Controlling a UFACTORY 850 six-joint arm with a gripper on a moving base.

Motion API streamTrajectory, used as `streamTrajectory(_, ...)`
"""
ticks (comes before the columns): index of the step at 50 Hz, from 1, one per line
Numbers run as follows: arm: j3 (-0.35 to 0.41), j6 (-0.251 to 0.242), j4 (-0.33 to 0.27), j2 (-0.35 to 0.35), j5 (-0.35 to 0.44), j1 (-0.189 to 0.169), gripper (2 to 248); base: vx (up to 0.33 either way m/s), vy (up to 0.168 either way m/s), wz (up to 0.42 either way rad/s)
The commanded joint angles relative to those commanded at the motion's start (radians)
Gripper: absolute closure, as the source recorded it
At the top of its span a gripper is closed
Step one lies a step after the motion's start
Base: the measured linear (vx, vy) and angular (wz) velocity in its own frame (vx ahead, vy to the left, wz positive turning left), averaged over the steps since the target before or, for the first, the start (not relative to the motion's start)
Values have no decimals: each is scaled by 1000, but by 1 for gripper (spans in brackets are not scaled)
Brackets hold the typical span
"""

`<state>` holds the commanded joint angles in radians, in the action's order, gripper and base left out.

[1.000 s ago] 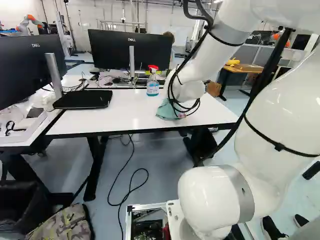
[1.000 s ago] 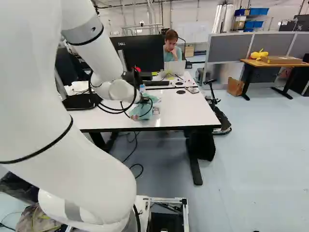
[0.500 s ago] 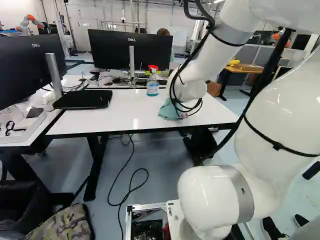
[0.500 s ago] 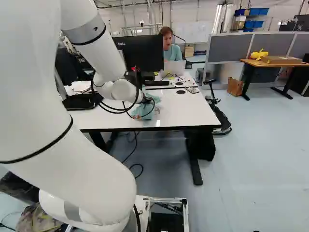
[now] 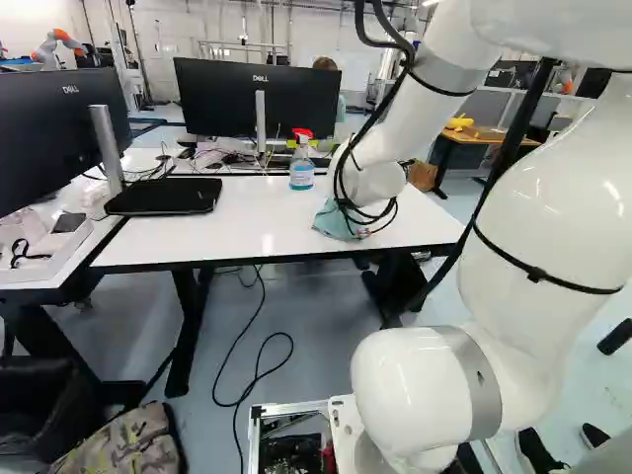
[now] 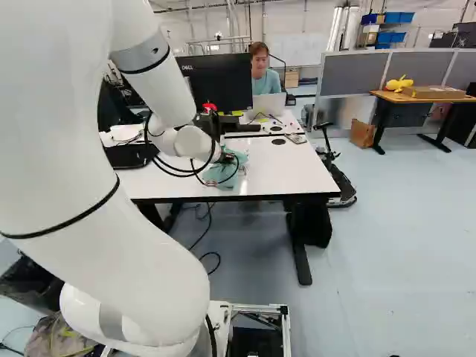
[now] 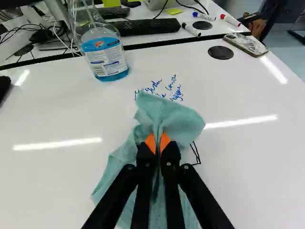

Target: Clean the table with the green towel

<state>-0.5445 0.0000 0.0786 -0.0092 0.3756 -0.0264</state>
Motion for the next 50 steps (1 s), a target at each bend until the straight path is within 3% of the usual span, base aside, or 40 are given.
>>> streamTrajectory(39,0,0,0,0,-129,0,219,0,0,0)
streamTrajectory(50,0,0,0,0,-129,0,219,0,0,0)
